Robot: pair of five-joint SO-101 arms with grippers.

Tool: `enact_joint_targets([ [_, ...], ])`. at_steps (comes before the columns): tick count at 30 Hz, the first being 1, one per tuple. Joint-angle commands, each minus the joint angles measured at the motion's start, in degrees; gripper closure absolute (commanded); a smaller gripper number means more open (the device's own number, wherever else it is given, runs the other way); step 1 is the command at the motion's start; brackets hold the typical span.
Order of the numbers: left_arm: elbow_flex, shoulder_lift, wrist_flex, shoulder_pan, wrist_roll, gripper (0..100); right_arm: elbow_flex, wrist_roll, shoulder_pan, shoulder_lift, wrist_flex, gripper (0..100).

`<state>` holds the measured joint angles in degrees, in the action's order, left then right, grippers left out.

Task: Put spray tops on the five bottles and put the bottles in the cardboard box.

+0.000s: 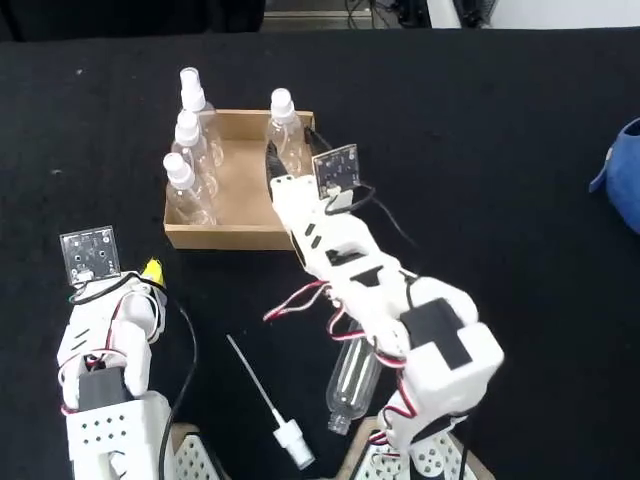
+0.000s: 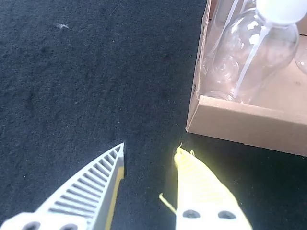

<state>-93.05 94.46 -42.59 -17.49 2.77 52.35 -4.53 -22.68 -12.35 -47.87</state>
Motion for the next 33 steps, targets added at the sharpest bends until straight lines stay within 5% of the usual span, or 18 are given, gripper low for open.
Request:
enact_joint_targets([
  [1,0.40,0.70,1.23,-0.57,0.62,97,3.30,0.53,-0.70,10.07,-1.41,81.7],
  [12,0.40,0.70,1.32,-0.57,0.62,97,19.12,0.35,4.13,28.09,2.99,81.8],
  [23,0.40,0.70,1.32,-0.57,0.62,97,8.13,0.70,13.27,55.60,66.46,81.5],
  [29,0.40,0.70,1.32,-0.57,0.62,97,5.05,0.88,19.43,65.01,80.79,81.6],
  [33,0.40,0.70,1.32,-0.57,0.62,97,4.44,11.08,19.96,65.89,92.40,81.5],
])
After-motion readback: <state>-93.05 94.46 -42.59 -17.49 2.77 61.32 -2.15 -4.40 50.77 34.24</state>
